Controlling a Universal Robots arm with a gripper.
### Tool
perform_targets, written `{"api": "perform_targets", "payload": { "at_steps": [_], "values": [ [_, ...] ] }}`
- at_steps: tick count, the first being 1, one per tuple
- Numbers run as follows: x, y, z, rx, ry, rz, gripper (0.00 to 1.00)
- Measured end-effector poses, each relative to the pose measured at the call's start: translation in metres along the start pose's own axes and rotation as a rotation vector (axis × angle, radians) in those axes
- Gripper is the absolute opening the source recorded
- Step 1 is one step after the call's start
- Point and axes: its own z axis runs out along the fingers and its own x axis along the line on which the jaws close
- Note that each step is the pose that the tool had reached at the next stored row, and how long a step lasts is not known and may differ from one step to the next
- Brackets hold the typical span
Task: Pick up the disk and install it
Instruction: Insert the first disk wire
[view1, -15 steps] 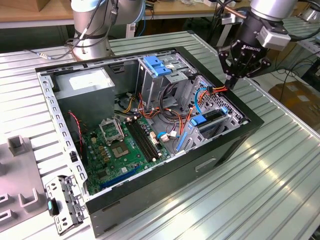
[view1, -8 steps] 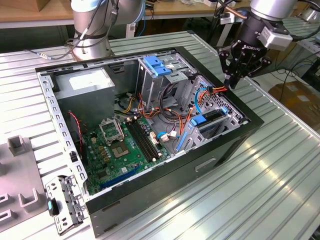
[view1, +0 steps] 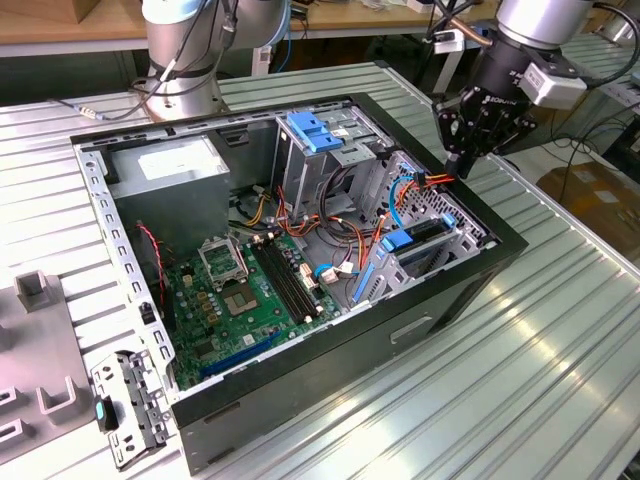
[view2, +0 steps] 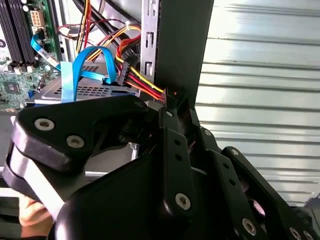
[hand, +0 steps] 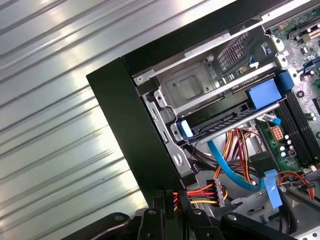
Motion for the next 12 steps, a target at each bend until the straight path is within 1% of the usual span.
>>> {"api": "perform_targets", "payload": {
  "at_steps": [1, 2, 4, 6, 7, 8, 12],
  "values": [
    [0.0, 0.0, 0.0003, 0.0009, 0.0014, -0.003, 0.25],
    [0.0, -0.0001, 0.0013, 0.0032, 0.0054, -0.013, 0.25],
    [-0.0003, 0.0003, 0.0026, 0.0054, 0.0088, -0.02, 0.25],
    [-0.0017, 0.001, 0.0027, 0.0075, 0.013, -0.024, 0.25],
    [-0.0033, 0.0019, 0.0027, 0.0092, 0.0162, -0.025, 0.25],
    [-0.0035, 0.0021, 0.0027, 0.0097, 0.0174, -0.025, 0.25],
    [-0.0037, 0.002, 0.0026, 0.0098, 0.0177, -0.025, 0.25]
  ]
}}
